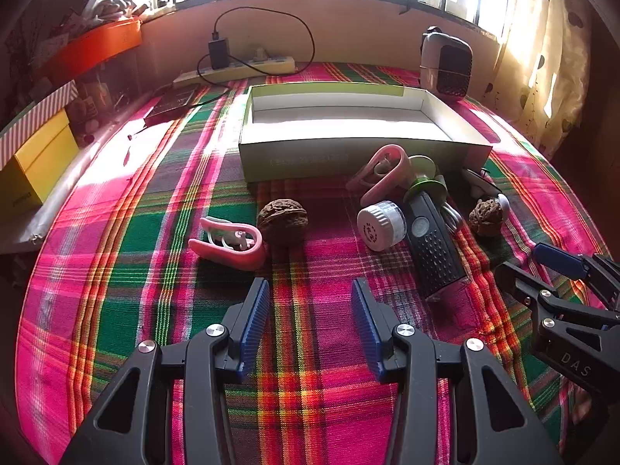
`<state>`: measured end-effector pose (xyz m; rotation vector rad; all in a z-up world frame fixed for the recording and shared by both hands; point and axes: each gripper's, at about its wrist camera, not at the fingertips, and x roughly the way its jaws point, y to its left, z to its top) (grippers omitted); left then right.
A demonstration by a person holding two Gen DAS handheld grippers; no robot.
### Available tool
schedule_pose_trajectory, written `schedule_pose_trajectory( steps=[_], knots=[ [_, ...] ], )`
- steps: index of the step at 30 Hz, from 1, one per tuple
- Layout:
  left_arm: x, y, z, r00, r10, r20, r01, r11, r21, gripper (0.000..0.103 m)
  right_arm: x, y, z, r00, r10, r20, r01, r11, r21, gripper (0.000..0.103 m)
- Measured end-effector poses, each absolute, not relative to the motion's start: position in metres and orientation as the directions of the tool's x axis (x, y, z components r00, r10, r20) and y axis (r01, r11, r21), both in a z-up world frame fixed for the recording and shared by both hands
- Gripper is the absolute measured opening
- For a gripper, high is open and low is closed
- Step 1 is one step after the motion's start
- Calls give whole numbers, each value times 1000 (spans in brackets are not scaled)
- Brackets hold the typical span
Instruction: Organize objects
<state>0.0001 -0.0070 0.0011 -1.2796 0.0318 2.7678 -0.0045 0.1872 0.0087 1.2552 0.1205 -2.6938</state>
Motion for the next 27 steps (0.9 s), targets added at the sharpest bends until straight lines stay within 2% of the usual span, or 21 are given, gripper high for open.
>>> schedule_pose_trajectory(
  steps=[4, 10, 17, 24, 27],
  knots=[
    [-2, -13, 2, -642, 98, -761, -109, -993, -35, 42, -6, 189, 8, -626, -126, -769, 202, -979, -4, 61],
    [0, -30, 2, -635, 150, -757, -139, -987, -79, 41, -16, 210, 13, -616, -165, -771, 173, -982, 72, 61],
    [-4, -60, 3, -645, 110, -756, -55, -994, -98, 41, -27, 221, 13, -615, -135, -777, 142, -988, 60, 61],
    [-21, -79, 4, -650, 116, -752, 1, -988, -153, 42, -36, 218, 13, -608, -130, -783, 163, -986, 37, 61],
    [-27, -84, 5, -641, 155, -752, 10, -978, -210, 42, -40, 218, 12, -607, -119, -786, 164, -986, 23, 61]
  ],
)
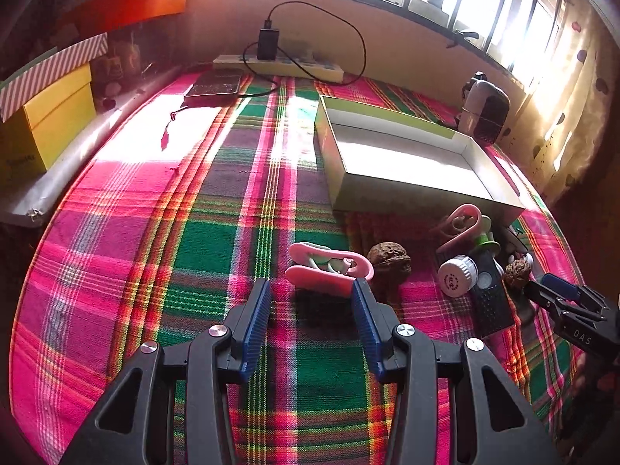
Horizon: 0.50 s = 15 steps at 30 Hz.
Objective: Organize objects
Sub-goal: 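Grasp the pink plastic clip with the left tool while the right tool reaches the white ball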
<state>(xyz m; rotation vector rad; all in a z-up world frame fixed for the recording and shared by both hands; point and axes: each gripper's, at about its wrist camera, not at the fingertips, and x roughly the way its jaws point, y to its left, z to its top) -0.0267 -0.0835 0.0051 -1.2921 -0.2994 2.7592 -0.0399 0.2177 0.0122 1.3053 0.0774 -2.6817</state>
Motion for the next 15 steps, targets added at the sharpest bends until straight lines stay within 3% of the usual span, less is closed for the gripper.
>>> schedule_pose_trajectory(
  steps=[2, 7, 15],
  knots=[
    [-27, -84, 6, -635, 183, -750, 9, -970, -244, 42, -41, 219, 12, -608, -117, -785, 160, -987, 24, 61],
    [-30, -75, 9, -648, 130, -750, -3, -986, -169, 42, -44, 219, 13, -608, -119, -785, 159, -987, 27, 61],
    [-39, -75, 9, -633, 141, -761, 30, -978, -206, 42, -51, 221, 13, -606, -117, -786, 154, -988, 28, 61]
  ],
)
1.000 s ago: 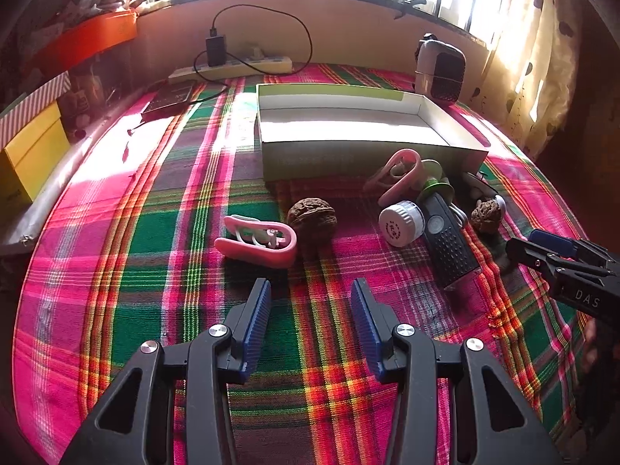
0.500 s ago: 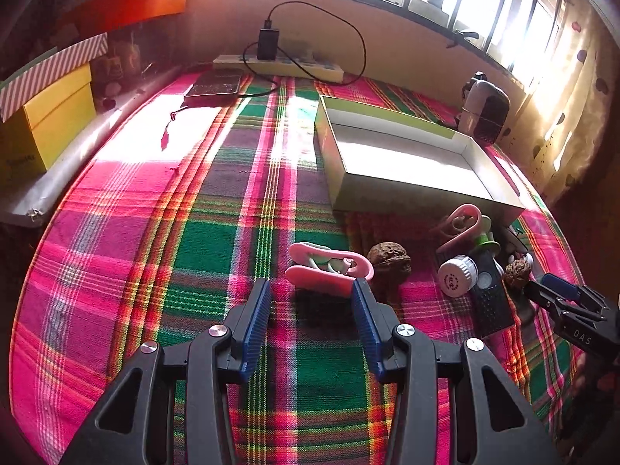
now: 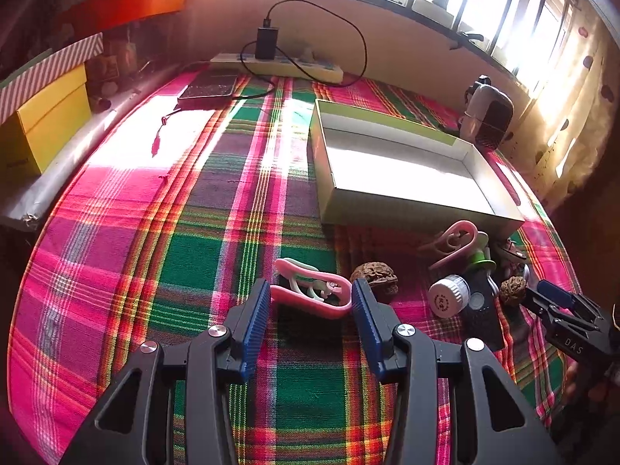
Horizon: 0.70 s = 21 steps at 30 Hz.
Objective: Organize objects
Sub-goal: 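Grasp the pink plastic clip with the left tool while the right tool reaches the white ball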
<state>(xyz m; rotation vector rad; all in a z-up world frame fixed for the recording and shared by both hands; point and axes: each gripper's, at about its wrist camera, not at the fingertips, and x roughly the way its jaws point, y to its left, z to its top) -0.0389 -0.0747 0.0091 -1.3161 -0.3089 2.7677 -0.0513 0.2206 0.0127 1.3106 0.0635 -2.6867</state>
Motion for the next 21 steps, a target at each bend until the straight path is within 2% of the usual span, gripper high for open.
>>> schedule_pose_trajectory(
  steps=[21],
  knots=[
    [-33, -92, 10, -627, 94, -773, 56, -985, -165, 43, -68, 204, 13, -601, -162, -782, 230, -973, 24, 61]
  ],
)
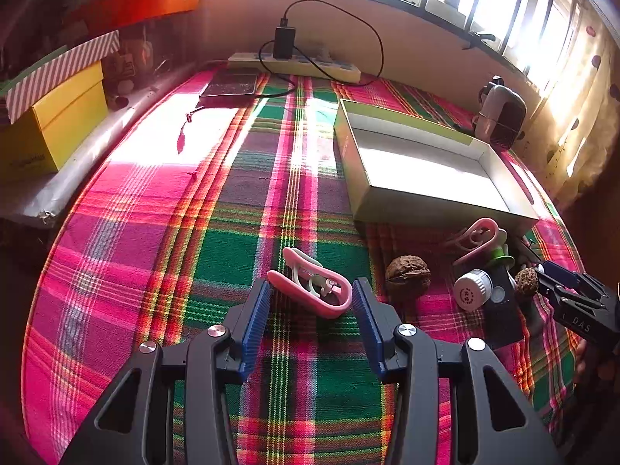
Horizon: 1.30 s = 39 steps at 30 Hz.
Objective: Organize objects
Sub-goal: 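Grasp the pink plastic clip with the left tool while the right tool reaches the white ball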
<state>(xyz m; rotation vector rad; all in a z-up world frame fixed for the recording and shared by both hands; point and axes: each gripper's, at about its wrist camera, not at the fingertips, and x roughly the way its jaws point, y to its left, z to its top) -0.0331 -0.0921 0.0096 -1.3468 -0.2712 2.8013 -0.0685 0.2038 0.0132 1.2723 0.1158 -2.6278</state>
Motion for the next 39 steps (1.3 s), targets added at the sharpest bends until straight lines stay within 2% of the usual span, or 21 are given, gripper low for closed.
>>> schedule_pose_trajectory(
  steps=[13, 23, 39],
  knots=[
    [-29, -99, 9, -627, 82, -775, 73, -984, -163, 43, -71, 204, 12, -593, -164, -788, 232, -972, 27, 61],
    [-25, -101, 9, -627, 118, -770, 96, -969, -226, 43, -73, 200, 10, -594, -137, -793, 230, -973, -5, 61],
    [-40, -90, 2, -602, -1, -799, 133, -986, -99, 43, -72, 201, 10, -594, -139, -792, 235, -972, -6, 61]
  ],
)
